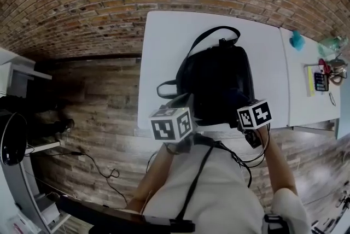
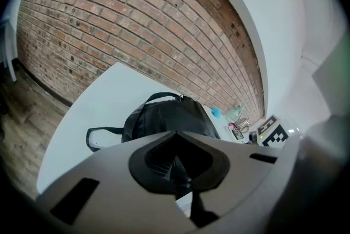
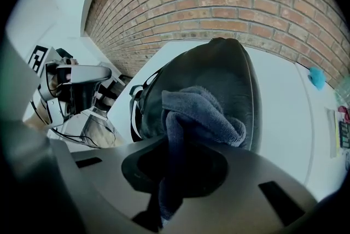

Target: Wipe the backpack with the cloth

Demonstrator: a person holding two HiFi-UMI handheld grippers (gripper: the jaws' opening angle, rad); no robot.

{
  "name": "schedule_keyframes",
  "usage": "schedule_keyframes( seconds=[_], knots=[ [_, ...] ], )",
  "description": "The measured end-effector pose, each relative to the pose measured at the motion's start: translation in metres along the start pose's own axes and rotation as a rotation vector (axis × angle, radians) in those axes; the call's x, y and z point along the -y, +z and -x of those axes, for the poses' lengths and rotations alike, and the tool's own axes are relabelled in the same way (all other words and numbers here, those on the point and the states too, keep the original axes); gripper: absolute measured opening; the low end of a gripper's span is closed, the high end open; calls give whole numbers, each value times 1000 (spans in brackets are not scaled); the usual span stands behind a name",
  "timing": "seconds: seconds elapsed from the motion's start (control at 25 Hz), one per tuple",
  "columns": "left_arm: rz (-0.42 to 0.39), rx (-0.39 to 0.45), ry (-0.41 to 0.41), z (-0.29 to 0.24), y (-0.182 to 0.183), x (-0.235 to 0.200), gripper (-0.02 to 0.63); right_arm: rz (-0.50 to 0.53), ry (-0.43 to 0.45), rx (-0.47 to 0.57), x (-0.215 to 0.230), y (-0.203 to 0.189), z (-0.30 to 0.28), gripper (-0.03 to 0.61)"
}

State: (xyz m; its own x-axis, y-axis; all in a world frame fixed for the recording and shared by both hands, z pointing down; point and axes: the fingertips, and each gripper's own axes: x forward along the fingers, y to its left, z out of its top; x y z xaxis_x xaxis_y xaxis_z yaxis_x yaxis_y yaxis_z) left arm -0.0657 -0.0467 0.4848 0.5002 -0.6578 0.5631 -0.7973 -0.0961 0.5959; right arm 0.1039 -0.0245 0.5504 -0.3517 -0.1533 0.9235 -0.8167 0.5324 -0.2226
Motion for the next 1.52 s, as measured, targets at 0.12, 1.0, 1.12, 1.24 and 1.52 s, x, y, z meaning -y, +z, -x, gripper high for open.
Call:
schedule_keyframes(
  seconds=[0.12,1.0,1.12,1.24,1.52],
  knots=[
    [4,-1,4,1,0,-3,5,6,9,-14,0,-1,-1,38],
    [21,16,27,10,5,-19,5,67,46,259,-1,222,-17,38],
    [27,19,34,10,6,-21,5,57,5,220,9,224,-37,38],
    [34,18,38,12,6,-24,5,35,-13,191,13,220,-49,38],
    [38,19,39,11,6,-25,5,29,-51,166,17,218,-55,38]
  ],
)
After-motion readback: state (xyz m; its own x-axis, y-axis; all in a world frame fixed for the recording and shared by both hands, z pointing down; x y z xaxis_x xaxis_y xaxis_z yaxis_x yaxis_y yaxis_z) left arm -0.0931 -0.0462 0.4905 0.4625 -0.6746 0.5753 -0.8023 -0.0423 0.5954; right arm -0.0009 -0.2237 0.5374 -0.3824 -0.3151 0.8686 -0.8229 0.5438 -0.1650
